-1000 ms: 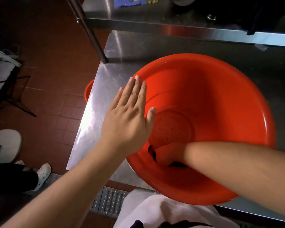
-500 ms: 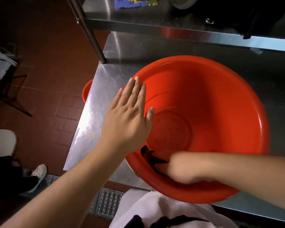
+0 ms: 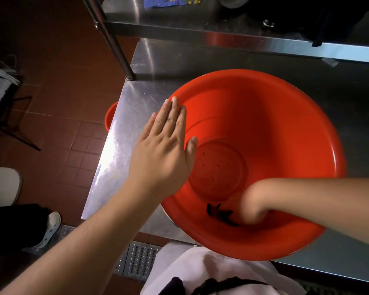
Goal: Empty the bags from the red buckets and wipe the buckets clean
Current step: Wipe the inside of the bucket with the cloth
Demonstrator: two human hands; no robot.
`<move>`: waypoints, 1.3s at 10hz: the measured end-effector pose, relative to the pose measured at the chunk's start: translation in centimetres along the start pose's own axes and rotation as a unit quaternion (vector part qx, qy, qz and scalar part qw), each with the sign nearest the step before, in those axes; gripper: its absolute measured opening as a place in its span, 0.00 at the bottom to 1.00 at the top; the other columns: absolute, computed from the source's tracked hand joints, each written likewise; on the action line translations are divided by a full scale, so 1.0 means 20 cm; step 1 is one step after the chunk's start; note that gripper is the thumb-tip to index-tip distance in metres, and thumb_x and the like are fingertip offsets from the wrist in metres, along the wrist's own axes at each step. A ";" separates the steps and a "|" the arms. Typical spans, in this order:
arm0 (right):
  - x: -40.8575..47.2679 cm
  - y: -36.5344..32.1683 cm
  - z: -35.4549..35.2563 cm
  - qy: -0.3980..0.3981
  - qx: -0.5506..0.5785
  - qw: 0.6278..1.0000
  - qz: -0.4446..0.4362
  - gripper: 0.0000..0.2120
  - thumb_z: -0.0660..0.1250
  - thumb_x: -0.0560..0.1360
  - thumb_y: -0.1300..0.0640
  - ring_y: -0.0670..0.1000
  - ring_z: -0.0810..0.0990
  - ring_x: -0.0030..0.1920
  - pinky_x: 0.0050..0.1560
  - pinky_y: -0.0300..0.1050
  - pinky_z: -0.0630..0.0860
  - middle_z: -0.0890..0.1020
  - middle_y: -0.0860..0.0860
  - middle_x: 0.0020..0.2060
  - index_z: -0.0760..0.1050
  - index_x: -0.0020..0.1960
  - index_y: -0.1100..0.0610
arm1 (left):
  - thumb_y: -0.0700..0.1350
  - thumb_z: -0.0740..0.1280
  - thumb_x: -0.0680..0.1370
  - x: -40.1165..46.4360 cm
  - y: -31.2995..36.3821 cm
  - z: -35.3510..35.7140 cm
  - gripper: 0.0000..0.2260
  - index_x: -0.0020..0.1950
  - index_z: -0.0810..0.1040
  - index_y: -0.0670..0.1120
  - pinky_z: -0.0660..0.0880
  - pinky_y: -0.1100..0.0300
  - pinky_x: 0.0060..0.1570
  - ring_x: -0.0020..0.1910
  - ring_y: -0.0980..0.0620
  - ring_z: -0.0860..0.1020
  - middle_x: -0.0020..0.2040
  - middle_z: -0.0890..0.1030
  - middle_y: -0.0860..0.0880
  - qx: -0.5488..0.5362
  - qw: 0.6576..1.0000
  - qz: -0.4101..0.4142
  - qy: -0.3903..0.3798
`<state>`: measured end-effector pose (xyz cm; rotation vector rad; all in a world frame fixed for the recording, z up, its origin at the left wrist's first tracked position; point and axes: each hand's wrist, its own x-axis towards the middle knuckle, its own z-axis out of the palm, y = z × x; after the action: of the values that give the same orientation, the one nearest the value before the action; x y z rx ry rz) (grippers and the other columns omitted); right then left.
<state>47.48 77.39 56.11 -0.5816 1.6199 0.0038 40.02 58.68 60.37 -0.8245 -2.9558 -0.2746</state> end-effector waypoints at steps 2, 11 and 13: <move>0.35 0.01 -0.09 0.033 -0.051 0.990 0.129 0.19 0.55 0.83 0.58 0.61 0.77 0.64 0.57 0.48 0.73 0.77 0.59 0.66 0.72 0.72 0.60 | 0.56 0.51 0.87 0.00 0.00 0.00 0.29 0.84 0.58 0.40 0.53 0.47 0.82 0.85 0.48 0.50 0.85 0.55 0.42 0.002 1.000 -0.001 0.003; -0.33 0.06 0.08 -0.006 -0.083 0.995 0.049 0.23 0.50 0.83 0.51 0.56 0.71 0.69 0.70 0.69 0.61 0.69 0.48 0.73 0.57 0.77 0.40 | 0.56 0.52 0.86 0.00 -0.01 0.00 0.30 0.84 0.58 0.40 0.51 0.47 0.83 0.85 0.48 0.48 0.85 0.54 0.42 0.011 1.000 0.009 -0.012; 0.04 0.05 -0.07 0.020 -0.029 0.989 0.142 0.18 0.60 0.83 0.55 0.59 0.73 0.67 0.53 0.39 0.69 0.73 0.57 0.70 0.70 0.73 0.56 | 0.56 0.52 0.86 0.01 0.00 -0.02 0.30 0.84 0.57 0.41 0.51 0.47 0.83 0.85 0.48 0.48 0.85 0.53 0.43 0.011 1.000 0.009 -0.024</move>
<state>45.79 77.48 55.27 -0.3918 1.7344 0.2520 39.87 58.64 60.78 -0.8679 -2.9873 -0.2255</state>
